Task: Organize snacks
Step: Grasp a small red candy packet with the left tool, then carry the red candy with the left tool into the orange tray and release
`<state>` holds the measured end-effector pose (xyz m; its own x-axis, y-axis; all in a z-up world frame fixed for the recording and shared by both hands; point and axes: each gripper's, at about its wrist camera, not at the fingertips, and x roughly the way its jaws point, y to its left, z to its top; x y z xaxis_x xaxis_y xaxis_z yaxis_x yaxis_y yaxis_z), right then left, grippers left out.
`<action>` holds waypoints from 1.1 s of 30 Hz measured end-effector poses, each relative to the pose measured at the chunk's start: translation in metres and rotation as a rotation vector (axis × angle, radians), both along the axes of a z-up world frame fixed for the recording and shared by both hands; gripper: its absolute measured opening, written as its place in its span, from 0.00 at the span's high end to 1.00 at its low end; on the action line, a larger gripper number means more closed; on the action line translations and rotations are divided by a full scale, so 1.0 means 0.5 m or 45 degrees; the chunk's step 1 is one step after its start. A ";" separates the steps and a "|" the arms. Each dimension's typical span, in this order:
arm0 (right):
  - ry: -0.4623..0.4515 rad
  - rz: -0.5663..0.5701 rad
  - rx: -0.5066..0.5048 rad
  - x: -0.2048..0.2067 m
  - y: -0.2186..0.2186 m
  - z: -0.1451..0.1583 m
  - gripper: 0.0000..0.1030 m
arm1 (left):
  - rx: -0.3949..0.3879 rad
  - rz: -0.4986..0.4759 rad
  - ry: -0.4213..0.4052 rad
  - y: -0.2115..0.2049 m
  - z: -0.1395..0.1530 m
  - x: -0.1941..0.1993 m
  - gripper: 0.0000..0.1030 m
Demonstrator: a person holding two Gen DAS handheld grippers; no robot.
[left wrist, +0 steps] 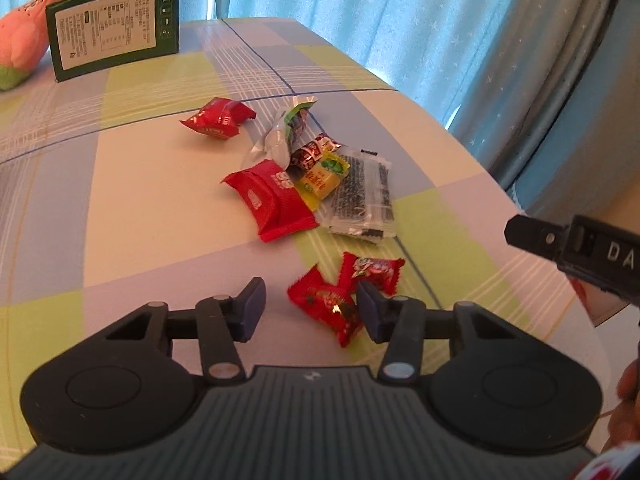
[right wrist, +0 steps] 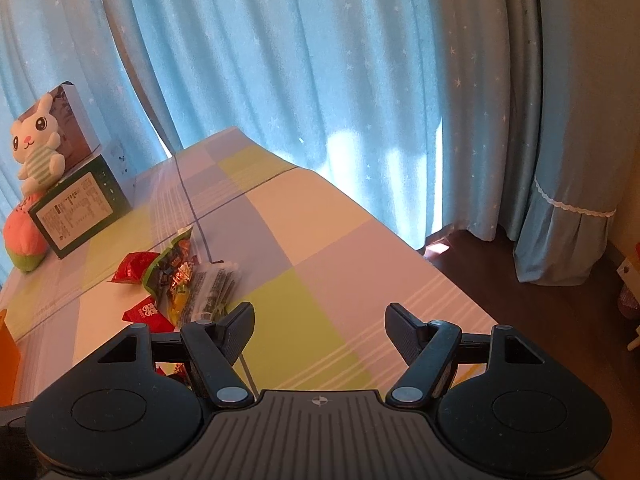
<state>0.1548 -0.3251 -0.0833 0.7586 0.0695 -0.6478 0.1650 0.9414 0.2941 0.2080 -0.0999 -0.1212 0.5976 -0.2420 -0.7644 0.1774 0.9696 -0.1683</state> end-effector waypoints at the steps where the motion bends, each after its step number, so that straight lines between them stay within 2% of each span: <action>1: 0.002 0.012 0.000 0.001 0.003 -0.002 0.29 | 0.016 0.002 -0.004 0.007 0.000 -0.004 0.54; 4: 0.005 0.050 0.005 0.006 0.013 -0.005 0.29 | 0.079 0.001 -0.021 0.030 -0.002 -0.014 0.55; 7: 0.011 0.096 0.014 0.009 0.027 -0.008 0.29 | 0.088 -0.035 -0.052 0.047 -0.004 -0.017 0.55; 11: 0.021 0.131 0.015 0.013 0.037 -0.012 0.29 | 0.184 -0.184 -0.124 0.038 -0.004 -0.012 0.55; 16: 0.038 0.144 0.023 0.017 0.041 -0.018 0.29 | 0.225 -0.359 -0.176 0.027 0.000 0.003 0.56; 20: 0.045 0.167 0.018 0.020 0.050 -0.021 0.29 | 0.217 -0.424 -0.159 0.020 -0.001 0.013 0.70; 22: 0.048 0.183 0.017 0.021 0.054 -0.022 0.29 | 0.222 -0.455 -0.142 0.016 -0.005 0.015 0.80; 26: 0.053 0.225 0.015 0.023 0.063 -0.027 0.29 | 0.205 -0.438 -0.122 0.026 -0.007 0.006 0.82; 33: 0.056 0.414 -0.051 0.027 0.110 -0.037 0.29 | 0.168 -0.263 -0.106 0.096 0.006 -0.027 0.82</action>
<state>0.1682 -0.2701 -0.1016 0.6722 0.2773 -0.6865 -0.1346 0.9575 0.2549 0.1944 -0.0521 -0.1179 0.6083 -0.2669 -0.7475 0.3820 0.9240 -0.0191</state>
